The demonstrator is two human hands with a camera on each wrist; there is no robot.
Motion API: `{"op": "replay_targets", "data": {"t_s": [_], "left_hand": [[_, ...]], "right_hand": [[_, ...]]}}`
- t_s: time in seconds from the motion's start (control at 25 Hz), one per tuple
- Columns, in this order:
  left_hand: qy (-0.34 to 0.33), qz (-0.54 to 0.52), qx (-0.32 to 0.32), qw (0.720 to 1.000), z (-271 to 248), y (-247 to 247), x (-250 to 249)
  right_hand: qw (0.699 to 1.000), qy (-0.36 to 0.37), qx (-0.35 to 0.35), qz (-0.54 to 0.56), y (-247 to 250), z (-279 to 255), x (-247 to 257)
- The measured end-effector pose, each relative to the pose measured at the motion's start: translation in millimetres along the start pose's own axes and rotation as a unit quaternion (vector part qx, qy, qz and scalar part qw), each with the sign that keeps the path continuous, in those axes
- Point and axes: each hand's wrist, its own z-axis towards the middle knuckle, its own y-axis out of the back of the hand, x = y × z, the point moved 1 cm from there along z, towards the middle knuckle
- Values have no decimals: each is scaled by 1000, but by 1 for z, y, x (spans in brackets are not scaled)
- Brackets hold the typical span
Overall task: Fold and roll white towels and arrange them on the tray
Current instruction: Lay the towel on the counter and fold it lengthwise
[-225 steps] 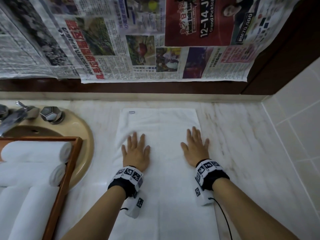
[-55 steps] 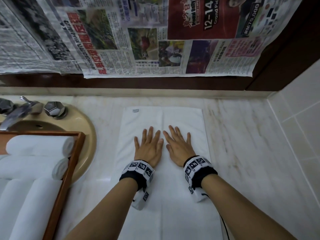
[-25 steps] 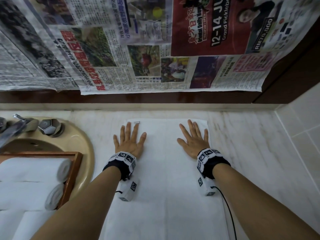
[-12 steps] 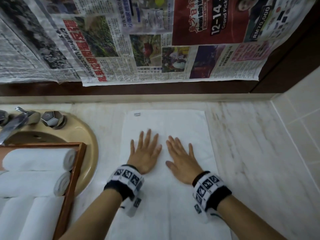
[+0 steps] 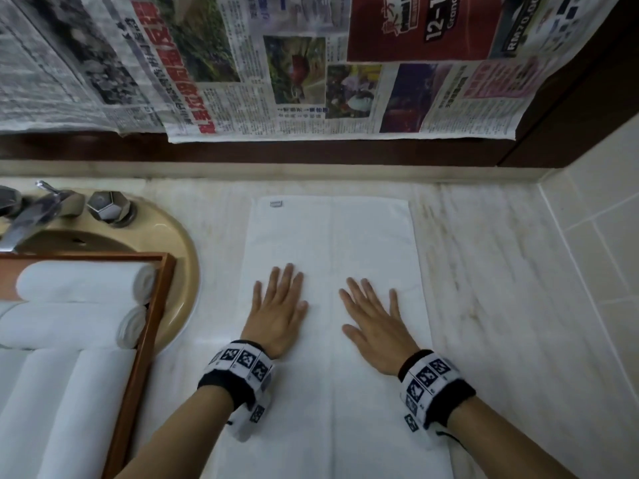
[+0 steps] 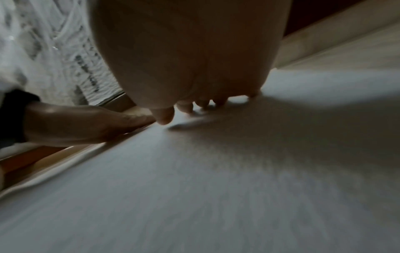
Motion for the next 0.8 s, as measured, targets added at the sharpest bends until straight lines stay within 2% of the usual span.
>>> {"op": "replay_targets", "data": {"t_s": [0.04, 0.16, 0.44, 0.64, 0.8], "left_hand": [[24, -3, -8, 1000, 3, -1, 1], [116, -22, -32, 993, 22, 16, 18], [130, -85, -87, 984, 59, 40, 25], [137, -94, -78, 983, 62, 41, 29], [144, -87, -82, 982, 65, 39, 31]], "right_hand": [[1000, 4, -1, -4, 0, 5, -3], [996, -76, -43, 16, 19, 32, -34], [973, -206, -104, 23, 96, 109, -104], [976, -174, -124, -42, 132, 132, -122], [975, -169, -136, -41, 144, 134, -120]]}}
